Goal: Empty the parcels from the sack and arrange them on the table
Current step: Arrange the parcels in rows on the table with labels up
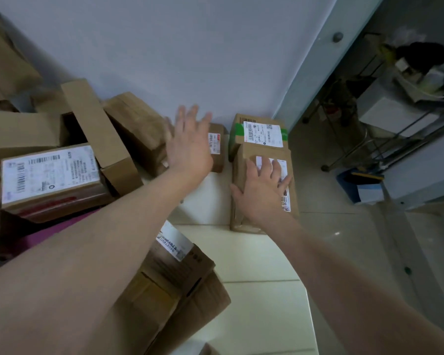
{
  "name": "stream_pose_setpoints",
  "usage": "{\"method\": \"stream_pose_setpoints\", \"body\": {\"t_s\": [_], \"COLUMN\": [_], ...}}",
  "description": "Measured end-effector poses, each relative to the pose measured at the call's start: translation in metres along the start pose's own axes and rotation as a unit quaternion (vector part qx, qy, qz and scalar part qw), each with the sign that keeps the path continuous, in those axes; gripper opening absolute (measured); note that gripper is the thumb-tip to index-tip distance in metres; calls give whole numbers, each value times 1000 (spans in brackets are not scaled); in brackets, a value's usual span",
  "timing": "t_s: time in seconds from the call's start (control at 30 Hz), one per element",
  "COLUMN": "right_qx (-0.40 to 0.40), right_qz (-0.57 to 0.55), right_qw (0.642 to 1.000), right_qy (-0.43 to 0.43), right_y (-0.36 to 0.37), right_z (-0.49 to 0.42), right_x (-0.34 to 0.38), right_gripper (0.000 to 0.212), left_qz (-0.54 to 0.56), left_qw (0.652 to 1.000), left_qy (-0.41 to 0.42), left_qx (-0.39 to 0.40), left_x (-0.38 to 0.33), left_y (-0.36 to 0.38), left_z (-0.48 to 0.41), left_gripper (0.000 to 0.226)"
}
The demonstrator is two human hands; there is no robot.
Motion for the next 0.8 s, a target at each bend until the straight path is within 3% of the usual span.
{"method": "stream_pose_setpoints", "body": {"t_s": [0.07, 0.17, 0.4, 0.5, 0.57, 0.6, 0.7, 0.8], "right_qx": [-98, -195, -186, -220, -233, -210, -41, 25], "right_qz": [-30, -121, -159, -131, -76, -41, 19, 14], "right_qw": [993, 960, 951, 952, 964, 975, 998, 999], "right_qy": [-62, -163, -188, -170, -108, -61, 45, 37], "right_y": [-4, -5, 4, -2, -7, -10, -7, 8], "right_z": [3, 6, 14, 14, 10, 9, 6, 9], "right_x": [12, 34, 53, 43, 35, 32, 25, 22], "right_gripper": [58, 47, 44, 41, 39, 40, 53, 72], "left_qz": [-41, -53, 32, 154, 227, 227, 146, 62], "left_qw": [994, 979, 983, 962, 945, 940, 952, 971], "left_qy": [-84, -123, -183, -220, -233, -252, -264, -188], "left_qx": [60, 156, 9, -47, -43, -18, 62, 134], "left_x": [20, 42, 43, 49, 55, 59, 66, 64], "left_y": [-12, -18, -8, -8, -8, -5, 8, 23], "left_z": [-5, 4, 27, 21, 14, 11, 11, 13], "left_gripper": [87, 69, 40, 35, 32, 36, 52, 53]}}
Point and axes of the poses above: each hand's wrist, its own z-axis away from the middle knuckle, its own y-axis out of the palm, x = y × z, the point moved 1 cm from there along -z, towards the middle knuckle, and after that the axes turned 8 degrees about -y, right-handed, at the moved point
